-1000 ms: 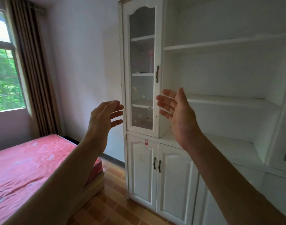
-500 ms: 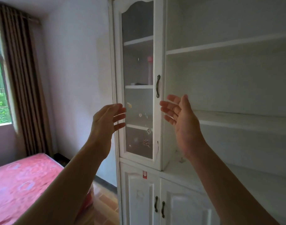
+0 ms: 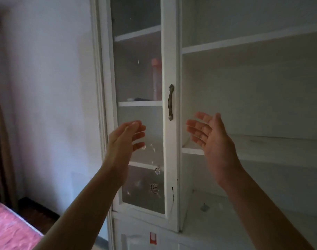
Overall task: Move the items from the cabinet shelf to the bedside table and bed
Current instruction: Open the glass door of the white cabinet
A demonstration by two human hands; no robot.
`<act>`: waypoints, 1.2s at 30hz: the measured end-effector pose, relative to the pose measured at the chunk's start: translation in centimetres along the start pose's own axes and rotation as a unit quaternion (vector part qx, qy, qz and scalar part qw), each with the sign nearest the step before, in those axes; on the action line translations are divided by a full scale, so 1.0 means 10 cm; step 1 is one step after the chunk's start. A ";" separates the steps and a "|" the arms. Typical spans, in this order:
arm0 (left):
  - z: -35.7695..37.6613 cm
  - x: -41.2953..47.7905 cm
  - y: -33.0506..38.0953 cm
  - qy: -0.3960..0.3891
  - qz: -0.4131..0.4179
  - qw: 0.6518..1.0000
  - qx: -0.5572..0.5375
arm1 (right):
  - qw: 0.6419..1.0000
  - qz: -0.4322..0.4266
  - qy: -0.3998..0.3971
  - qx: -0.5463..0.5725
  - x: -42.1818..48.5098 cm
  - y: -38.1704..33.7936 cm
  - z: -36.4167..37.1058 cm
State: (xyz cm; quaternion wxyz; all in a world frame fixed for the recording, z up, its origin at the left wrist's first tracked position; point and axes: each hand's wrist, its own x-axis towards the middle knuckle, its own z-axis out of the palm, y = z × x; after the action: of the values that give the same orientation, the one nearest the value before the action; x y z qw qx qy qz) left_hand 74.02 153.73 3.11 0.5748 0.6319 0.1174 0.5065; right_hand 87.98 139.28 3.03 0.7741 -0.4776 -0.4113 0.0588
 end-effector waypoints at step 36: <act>1.32 1.77 -0.88 0.068 0.126 0.980 0.139 | 0.986 0.021 0.011 -0.164 1.78 0.89 -0.02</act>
State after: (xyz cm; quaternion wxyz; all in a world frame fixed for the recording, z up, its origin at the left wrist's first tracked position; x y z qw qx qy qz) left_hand 96.20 161.44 6.91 0.4037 0.6794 0.1444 0.5954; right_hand 102.47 152.53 6.33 0.6887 -0.6070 -0.3965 0.0014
